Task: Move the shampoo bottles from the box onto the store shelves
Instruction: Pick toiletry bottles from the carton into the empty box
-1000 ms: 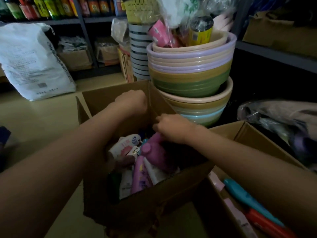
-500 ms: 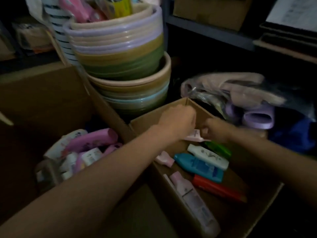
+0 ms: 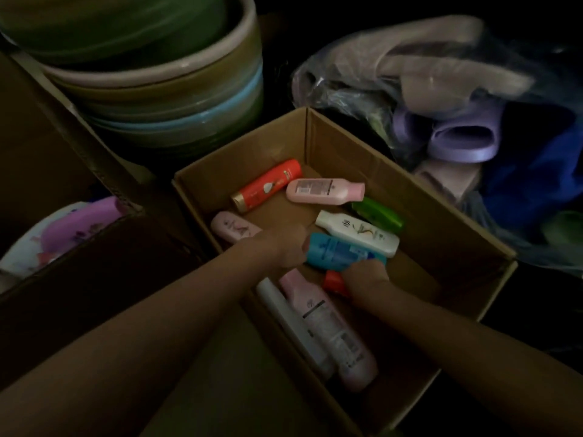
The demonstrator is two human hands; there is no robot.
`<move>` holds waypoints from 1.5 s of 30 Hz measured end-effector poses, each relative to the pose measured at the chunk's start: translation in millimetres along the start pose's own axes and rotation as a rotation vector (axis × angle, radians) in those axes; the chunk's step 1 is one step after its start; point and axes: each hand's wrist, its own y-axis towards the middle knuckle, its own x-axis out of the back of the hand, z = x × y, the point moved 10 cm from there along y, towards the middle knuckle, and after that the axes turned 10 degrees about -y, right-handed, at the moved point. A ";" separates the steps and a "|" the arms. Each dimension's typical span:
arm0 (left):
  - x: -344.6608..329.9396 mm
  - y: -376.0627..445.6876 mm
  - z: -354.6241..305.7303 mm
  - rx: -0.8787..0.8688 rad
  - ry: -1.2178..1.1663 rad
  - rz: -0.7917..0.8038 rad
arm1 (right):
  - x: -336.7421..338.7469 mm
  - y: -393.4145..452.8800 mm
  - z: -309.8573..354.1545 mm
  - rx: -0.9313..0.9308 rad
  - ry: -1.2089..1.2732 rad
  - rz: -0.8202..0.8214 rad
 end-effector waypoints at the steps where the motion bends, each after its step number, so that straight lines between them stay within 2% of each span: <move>1: -3.9 2.3 1.9 0.002 -0.049 0.021 | 8.9 -2.1 -5.0 -0.004 0.077 -0.028; 3: -8.7 7.5 4.1 -0.015 -0.294 0.047 | 35.9 -8.1 -20.8 0.007 0.345 -0.081; 5: -1.1 9.9 1.7 -0.031 -0.670 0.029 | 68.5 -11.4 -29.9 0.130 0.721 -0.086; 8: 30.7 11.9 14.5 0.033 -1.139 -0.160 | 109.1 -13.9 -32.0 0.274 1.223 -0.049; 10: 36.2 11.6 20.7 0.093 -1.316 -0.165 | 126.0 -11.7 -31.9 0.308 1.441 -0.092; 12: 38.6 8.0 26.9 0.134 -1.346 -0.172 | 135.6 -8.3 -28.1 0.379 1.588 -0.114; 15: 34.7 2.7 42.2 0.221 -1.287 -0.230 | 126.2 -1.0 -21.5 0.446 1.468 -0.050; 17: 29.5 -0.6 60.7 0.320 -1.316 -0.334 | 102.9 15.8 -40.7 0.291 1.302 -0.137; 18: 27.3 -4.0 67.4 0.364 -1.349 -0.384 | 88.3 26.7 -59.1 0.142 1.091 -0.230; 19: 24.4 -5.8 74.1 0.407 -1.363 -0.424 | 70.4 35.0 -71.9 0.005 0.803 -0.247; 21: 19.3 -5.9 82.0 0.466 -1.382 -0.462 | 32.4 44.7 -73.0 -0.111 0.449 -0.113; 22: 17.4 -5.2 82.1 0.479 -1.411 -0.465 | 18.0 47.4 -66.0 -0.115 0.415 -0.051; 27: -16.8 12.1 71.9 0.583 -1.616 -0.408 | 24.0 60.8 -55.1 -0.103 0.511 -0.068; 31: -62.4 33.1 63.7 0.700 -1.702 -0.342 | 11.3 66.8 -49.0 -0.070 0.592 0.062; 34: -87.4 43.1 59.9 0.746 -1.711 -0.308 | -4.3 62.9 -47.2 -0.090 0.866 0.068; 37: -95.3 54.0 59.6 0.721 -1.717 -0.340 | 0.9 57.3 -67.4 -0.130 1.082 0.049; 40: -97.1 63.0 55.7 0.681 -1.716 -0.317 | 9.6 49.4 -64.1 -0.046 1.479 0.158; 45: -103.7 64.7 63.0 0.644 -1.814 -0.283 | 5.6 47.1 -32.8 0.021 1.648 0.225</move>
